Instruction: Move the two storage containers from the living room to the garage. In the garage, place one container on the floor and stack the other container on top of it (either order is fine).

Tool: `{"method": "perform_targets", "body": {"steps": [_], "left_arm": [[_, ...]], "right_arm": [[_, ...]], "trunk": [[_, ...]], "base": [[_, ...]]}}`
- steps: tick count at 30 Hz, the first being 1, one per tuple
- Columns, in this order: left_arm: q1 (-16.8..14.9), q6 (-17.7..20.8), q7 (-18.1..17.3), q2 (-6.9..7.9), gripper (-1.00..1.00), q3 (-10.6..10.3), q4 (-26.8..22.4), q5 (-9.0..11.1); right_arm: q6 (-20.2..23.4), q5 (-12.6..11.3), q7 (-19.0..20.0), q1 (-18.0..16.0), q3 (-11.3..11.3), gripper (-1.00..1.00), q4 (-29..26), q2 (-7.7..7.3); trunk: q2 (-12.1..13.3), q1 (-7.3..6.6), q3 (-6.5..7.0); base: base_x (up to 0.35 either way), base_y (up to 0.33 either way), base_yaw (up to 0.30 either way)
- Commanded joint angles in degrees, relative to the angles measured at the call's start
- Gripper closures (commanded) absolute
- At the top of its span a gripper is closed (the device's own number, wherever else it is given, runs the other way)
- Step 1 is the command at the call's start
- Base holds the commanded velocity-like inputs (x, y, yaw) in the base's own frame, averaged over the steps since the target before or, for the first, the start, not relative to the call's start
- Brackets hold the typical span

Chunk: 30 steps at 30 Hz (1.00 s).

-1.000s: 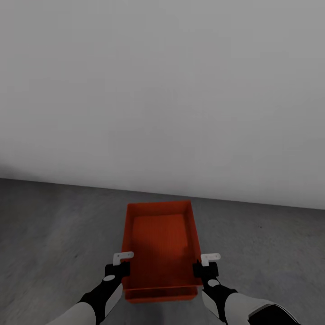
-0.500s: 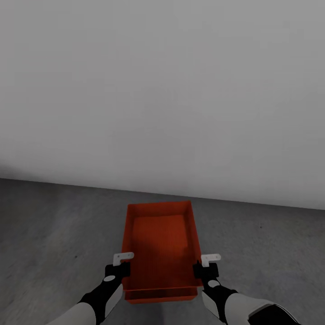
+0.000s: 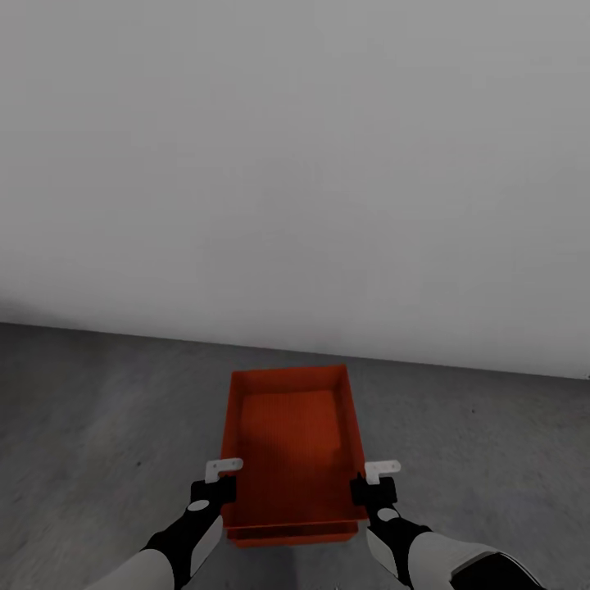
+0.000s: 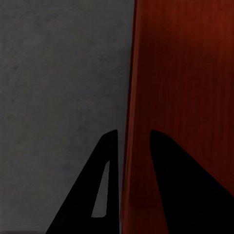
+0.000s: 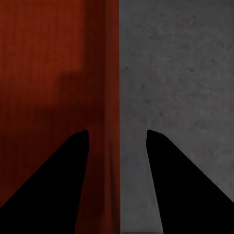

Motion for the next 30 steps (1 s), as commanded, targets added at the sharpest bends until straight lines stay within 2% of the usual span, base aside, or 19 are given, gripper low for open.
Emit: {"method": "perform_targets", "body": {"steps": [1, 10, 30], "left_arm": [[0.0, -0.3, 2.1, 1.26, 1.0, 0.1, 0.2, 0.7], [0.0, -0.4, 2.1, 1.26, 1.0, 0.0, 0.2, 0.6], [0.0, -0.5, 2.1, 1.33, 1.0, 0.0, 0.2, 0.5]], "right_arm": [[-2.0, 1.6, 0.6, -0.1, -3.1, 1.0, -2.2, 0.07], [-2.0, 1.6, 0.6, -0.1, -3.1, 1.0, -2.2, 0.07], [-2.0, 1.6, 0.6, -0.1, -3.1, 1.0, -2.2, 0.07]], "trunk": [[0.0, -0.02, -0.04], [0.0, -0.02, -0.04], [0.0, -0.02, -0.04]], "base": [[-0.145, 0.0, 0.0], [-0.132, 0.0, 0.0], [0.01, 0.0, 0.0]]}}
